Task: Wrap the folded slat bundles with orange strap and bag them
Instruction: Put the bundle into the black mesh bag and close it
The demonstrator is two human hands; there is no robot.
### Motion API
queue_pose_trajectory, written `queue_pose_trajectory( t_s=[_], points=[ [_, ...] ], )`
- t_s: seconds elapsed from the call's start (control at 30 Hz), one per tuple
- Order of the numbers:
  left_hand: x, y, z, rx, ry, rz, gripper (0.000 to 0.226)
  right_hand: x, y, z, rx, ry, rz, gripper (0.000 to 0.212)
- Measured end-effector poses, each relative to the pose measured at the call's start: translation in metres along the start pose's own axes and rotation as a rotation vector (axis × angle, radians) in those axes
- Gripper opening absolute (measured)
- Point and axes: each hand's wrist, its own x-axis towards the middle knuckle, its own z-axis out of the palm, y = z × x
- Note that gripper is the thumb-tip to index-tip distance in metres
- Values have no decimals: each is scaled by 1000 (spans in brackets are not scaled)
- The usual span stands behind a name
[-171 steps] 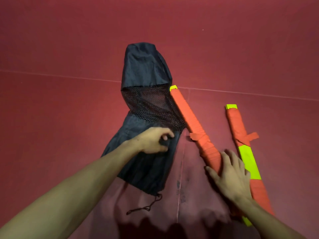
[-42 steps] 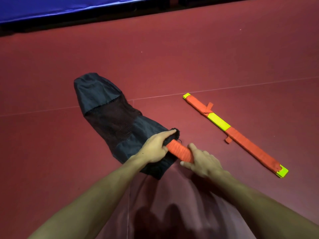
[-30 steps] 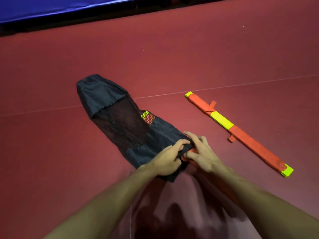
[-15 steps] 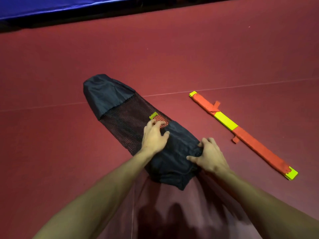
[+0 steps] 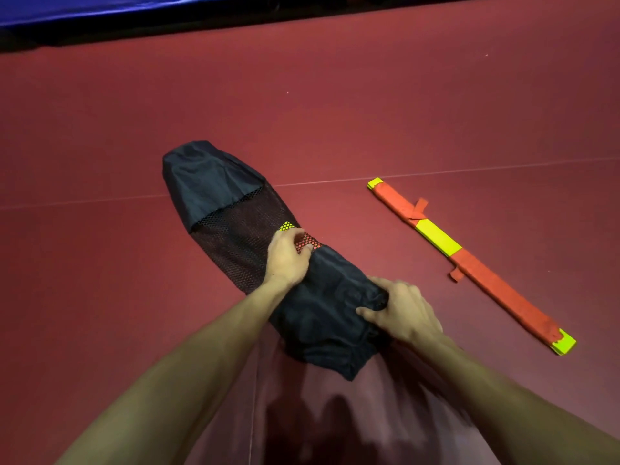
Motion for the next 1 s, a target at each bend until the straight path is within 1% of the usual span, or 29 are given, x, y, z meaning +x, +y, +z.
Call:
queue_pose_trajectory(
  t_s=[0.1,0.2,0.27,0.37,0.47,0.53,0.6,0.7,0.87,0.93,1.0],
  points=[
    [8,-3,-6,-31,89,-84,43,-1,0,-1,2,14,-11,68],
    [23,-8,-12,-4,112,-120,45,-2,0,0,-12,29,-16,65],
    [32,-12,-13,24,116,-93,42,-2,2,0,-21,46,-24,64],
    [45,-20,-4,39,119,-57,24,6,7,7,-40,64,-25,61],
    [51,-27,2,63,88,-60,8,16,11,15,-67,57,-43,61],
    [53,-32,1,92,92,-25,11,22,11,21,-73,34,-46,61],
    [49,-35,0,129,107,48,10,25,7,26,-73,25,-56,60],
    [40,-34,7,165,65,153,6,34,-4,33,-37,37,-57,58],
    [23,-24,21,106,1,192,5,49,-12,28,-50,35,-32,54],
    [17,-22,23,84,-29,202,5,54,-15,24,-17,44,-33,60],
    [16,-25,24,37,-69,236,5,62,-21,21,45,46,-41,78]
  ],
)
